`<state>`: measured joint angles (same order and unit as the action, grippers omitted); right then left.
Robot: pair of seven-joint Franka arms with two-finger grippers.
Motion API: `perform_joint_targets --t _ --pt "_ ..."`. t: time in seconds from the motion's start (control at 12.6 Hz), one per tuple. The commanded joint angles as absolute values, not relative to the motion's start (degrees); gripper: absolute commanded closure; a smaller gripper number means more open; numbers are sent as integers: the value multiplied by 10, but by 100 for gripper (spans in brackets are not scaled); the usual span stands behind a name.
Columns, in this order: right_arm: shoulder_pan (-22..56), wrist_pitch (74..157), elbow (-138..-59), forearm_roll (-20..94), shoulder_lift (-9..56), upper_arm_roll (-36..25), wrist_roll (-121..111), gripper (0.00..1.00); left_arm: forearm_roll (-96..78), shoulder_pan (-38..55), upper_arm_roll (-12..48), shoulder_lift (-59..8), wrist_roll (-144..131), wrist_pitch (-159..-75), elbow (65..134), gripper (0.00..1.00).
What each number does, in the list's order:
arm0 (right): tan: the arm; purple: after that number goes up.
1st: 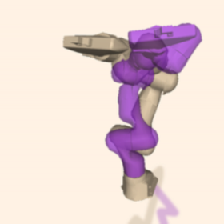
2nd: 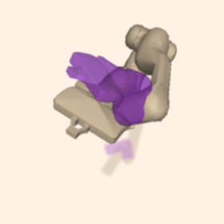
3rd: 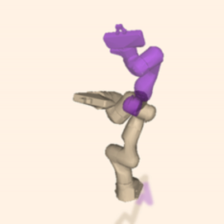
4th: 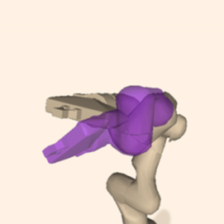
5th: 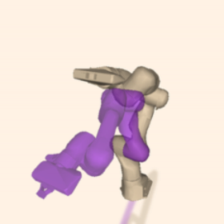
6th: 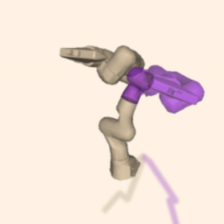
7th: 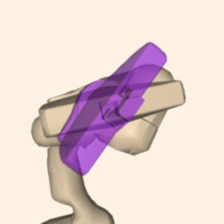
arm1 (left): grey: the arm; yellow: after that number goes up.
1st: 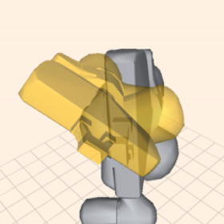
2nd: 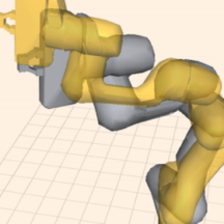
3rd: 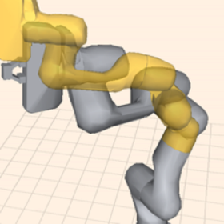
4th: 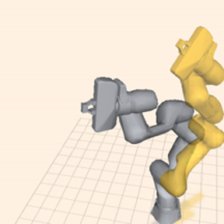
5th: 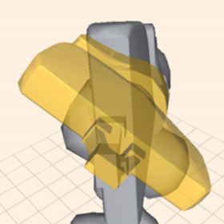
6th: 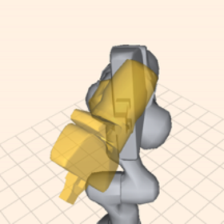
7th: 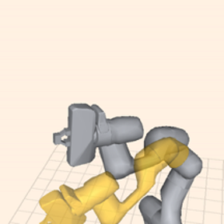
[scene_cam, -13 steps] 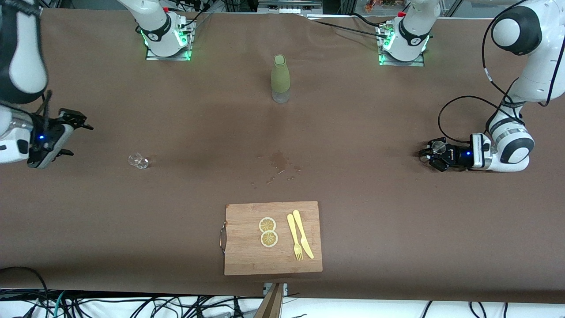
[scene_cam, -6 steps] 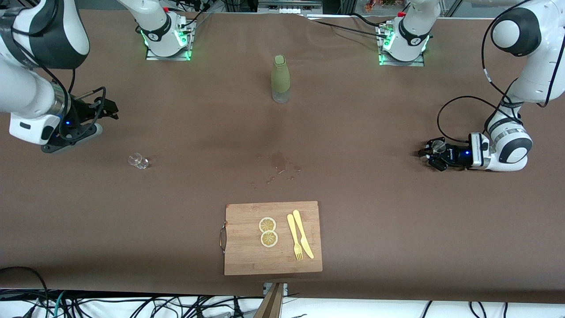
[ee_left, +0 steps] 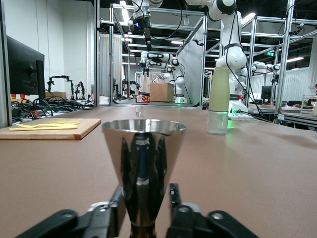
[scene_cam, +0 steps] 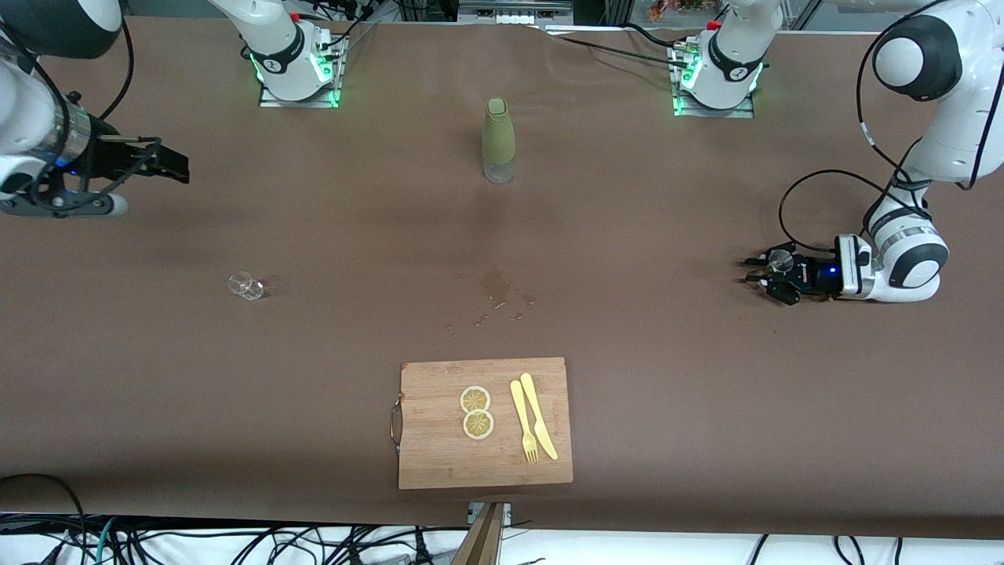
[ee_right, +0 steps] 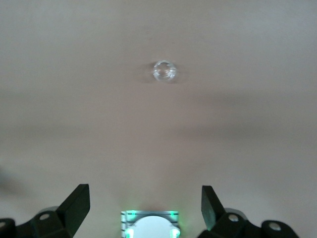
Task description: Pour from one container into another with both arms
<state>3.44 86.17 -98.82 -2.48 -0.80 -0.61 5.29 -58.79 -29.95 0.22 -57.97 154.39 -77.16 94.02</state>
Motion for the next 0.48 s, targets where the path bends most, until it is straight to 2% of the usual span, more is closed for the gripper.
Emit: perform_joint_targets --t 0.0,0.4 --pt "23 862 -983 -26 -30 -3 105 0 -570 -301 2 -585 1557 -758 925 0" --pt "24 864 -962 -26 -31 -1 107 0 -569 -297 -18 -583 1554 -755 906 0"
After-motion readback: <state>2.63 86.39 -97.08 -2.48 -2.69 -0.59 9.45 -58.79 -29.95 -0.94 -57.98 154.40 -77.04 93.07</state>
